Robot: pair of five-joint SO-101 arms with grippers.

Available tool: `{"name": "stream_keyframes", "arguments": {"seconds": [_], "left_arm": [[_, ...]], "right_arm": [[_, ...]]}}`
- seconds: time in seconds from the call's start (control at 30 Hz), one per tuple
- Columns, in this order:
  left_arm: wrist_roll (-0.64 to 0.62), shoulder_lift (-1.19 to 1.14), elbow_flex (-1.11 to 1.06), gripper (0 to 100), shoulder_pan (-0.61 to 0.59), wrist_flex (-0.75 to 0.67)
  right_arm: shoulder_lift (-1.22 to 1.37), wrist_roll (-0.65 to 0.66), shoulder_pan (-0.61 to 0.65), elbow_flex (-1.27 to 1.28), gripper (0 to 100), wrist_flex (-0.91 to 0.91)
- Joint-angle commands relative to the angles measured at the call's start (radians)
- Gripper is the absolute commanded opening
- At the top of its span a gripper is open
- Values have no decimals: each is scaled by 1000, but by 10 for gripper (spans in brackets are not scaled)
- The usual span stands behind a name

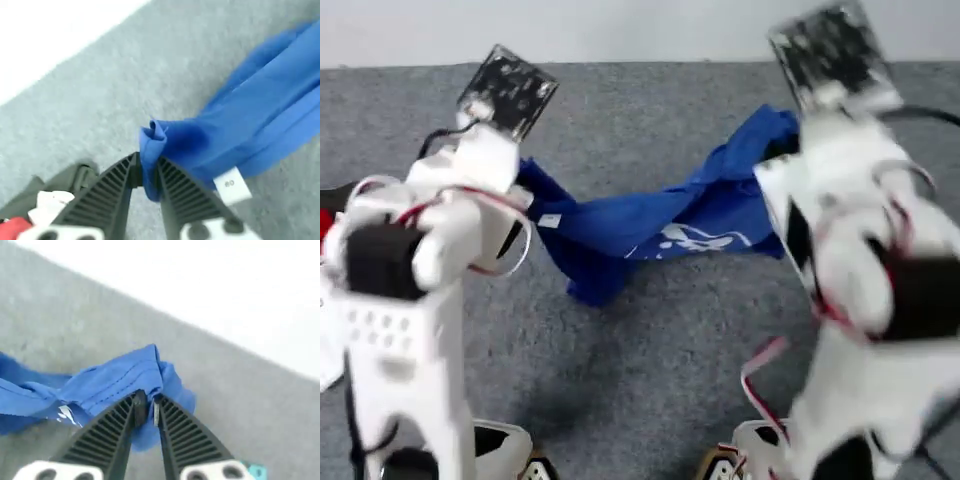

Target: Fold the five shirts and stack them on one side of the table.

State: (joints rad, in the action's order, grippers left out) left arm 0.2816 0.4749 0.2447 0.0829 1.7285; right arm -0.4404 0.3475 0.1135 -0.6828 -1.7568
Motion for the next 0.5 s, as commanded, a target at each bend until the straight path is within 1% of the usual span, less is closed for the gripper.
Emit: {"name": "stream_keyframes", "arguments": {"seconds": [0.0,0.23,0.3,0.37,0.47], "left_arm": [[5,127,15,14,3,-8],[5,422,15,14,-5,-97],[3,463,15,14,-44,-115],[3,485,16,14,-86,-129],[2,505,18,14,-114,-147]], "right_arm": [[-137,6,-5,0,8,-4],[-286,6,-15,-3,8,77],[-298,3,-56,-21,8,111],[-300,-34,-113,-74,8,145],[-306,-71,-177,-155,8,176]]}}
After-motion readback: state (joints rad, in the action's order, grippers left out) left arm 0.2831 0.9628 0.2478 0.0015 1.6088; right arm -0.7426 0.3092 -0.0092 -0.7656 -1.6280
